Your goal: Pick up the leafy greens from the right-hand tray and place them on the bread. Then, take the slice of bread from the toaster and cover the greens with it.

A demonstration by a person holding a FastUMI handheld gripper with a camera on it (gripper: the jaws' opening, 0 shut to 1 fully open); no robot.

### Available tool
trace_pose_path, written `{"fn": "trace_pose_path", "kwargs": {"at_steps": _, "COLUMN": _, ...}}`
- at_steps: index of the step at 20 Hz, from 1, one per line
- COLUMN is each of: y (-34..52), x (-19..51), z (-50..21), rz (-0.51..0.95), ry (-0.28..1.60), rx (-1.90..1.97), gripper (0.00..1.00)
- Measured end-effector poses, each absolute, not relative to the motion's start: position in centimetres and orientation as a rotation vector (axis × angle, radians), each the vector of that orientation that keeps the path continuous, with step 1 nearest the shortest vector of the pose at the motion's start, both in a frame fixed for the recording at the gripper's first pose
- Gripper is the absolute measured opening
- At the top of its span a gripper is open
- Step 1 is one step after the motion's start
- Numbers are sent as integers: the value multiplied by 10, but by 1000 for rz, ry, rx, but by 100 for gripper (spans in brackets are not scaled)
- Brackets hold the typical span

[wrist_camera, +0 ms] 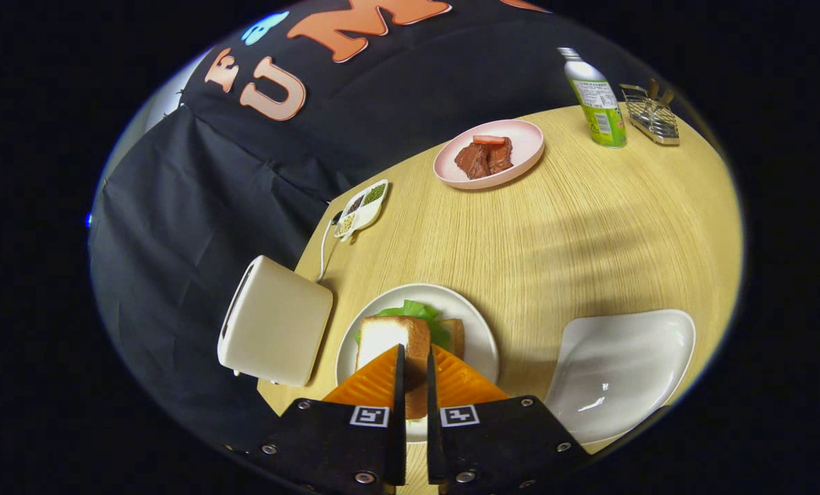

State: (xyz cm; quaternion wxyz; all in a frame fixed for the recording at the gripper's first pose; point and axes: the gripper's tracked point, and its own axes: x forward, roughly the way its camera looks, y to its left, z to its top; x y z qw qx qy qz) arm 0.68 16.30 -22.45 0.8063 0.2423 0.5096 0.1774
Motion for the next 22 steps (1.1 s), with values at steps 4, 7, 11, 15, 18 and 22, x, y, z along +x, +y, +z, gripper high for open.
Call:
{"fn": "trace_pose_path", "kwargs": {"at_steps": 4, "y": 150, "x": 4, "z": -235, "rz": 345, "ry": 1066, "rx": 403, "gripper": 32}}
{"fn": "trace_pose_path", "kwargs": {"at_steps": 7, "y": 151, "x": 6, "z": -225, "rz": 357, "ry": 1023, "rx": 392, "gripper": 39}}
{"fn": "trace_pose_path", "kwargs": {"at_steps": 11, "y": 139, "x": 22, "z": -195, "rz": 344, "ry": 876, "rx": 337, "gripper": 52}}
{"fn": "trace_pose_path", "kwargs": {"at_steps": 15, "y": 116, "x": 35, "z": -154, "rz": 300, "ry": 706, "rx": 257, "gripper": 68}}
{"fn": "trace_pose_path", "kwargs": {"at_steps": 18, "y": 97, "x": 41, "z": -118, "rz": 254, "ry": 567, "rx": 197, "gripper": 77}}
{"fn": "trace_pose_path", "kwargs": {"at_steps": 22, "y": 72, "x": 44, "z": -76, "rz": 194, "ry": 370, "rx": 117, "gripper": 83}}
